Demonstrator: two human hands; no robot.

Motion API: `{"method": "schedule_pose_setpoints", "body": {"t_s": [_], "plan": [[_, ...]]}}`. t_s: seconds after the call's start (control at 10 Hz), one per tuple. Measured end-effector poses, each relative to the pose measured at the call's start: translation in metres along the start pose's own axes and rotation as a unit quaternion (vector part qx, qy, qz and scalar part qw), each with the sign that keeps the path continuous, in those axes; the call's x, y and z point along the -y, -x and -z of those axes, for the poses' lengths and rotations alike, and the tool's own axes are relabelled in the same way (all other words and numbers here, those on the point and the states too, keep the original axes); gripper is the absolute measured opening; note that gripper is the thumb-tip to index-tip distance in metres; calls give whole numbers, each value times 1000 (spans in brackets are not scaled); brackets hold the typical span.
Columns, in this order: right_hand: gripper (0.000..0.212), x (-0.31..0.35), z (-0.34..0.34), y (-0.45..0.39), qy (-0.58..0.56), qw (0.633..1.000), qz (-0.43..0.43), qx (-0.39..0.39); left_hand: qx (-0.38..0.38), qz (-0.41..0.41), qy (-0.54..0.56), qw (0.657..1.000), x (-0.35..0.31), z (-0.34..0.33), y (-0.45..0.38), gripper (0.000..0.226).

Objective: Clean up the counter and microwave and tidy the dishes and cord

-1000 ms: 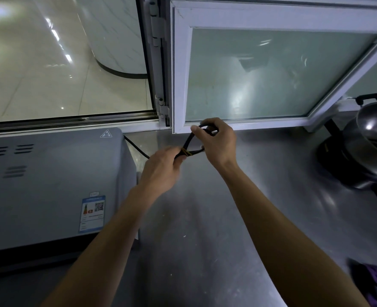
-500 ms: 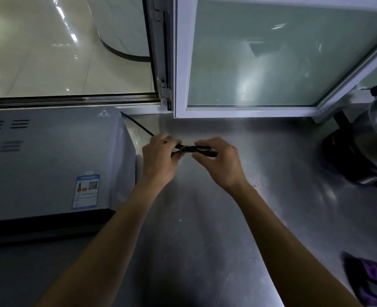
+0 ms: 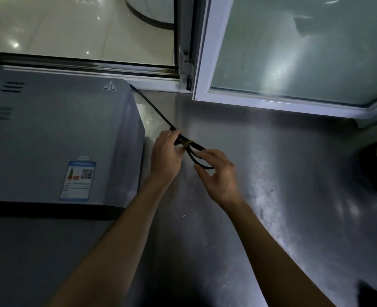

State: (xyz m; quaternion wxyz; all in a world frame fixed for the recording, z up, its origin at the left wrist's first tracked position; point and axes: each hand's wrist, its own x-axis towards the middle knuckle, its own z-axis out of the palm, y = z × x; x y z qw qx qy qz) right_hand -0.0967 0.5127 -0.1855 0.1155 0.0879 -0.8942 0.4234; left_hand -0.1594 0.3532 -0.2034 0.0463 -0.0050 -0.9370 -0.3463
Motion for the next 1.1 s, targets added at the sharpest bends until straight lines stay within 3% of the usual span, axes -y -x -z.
{"method": "schedule_pose_setpoints", "body": {"t_s": [0.2,0.4,0.7,0.8,1.1], "plan": [[28,-38,-34,-14,41,998,45,6,-18,-29,50,998,15,-20,-24,40],[24,-77,-72,-27,75,994,82,5,-9,46,35,998,34,-33,-35,45],[20,-95,-100,-42,133,987,63,62,-4,96,50,994,51,-42,-44,42],[19,-90,-99,-41,148,985,52,78,2,79,41,996,52,-39,-43,42],[39,-60,-60,-29,152,978,-53,133,27,47,-61,997,22,-14,-12,40]]}}
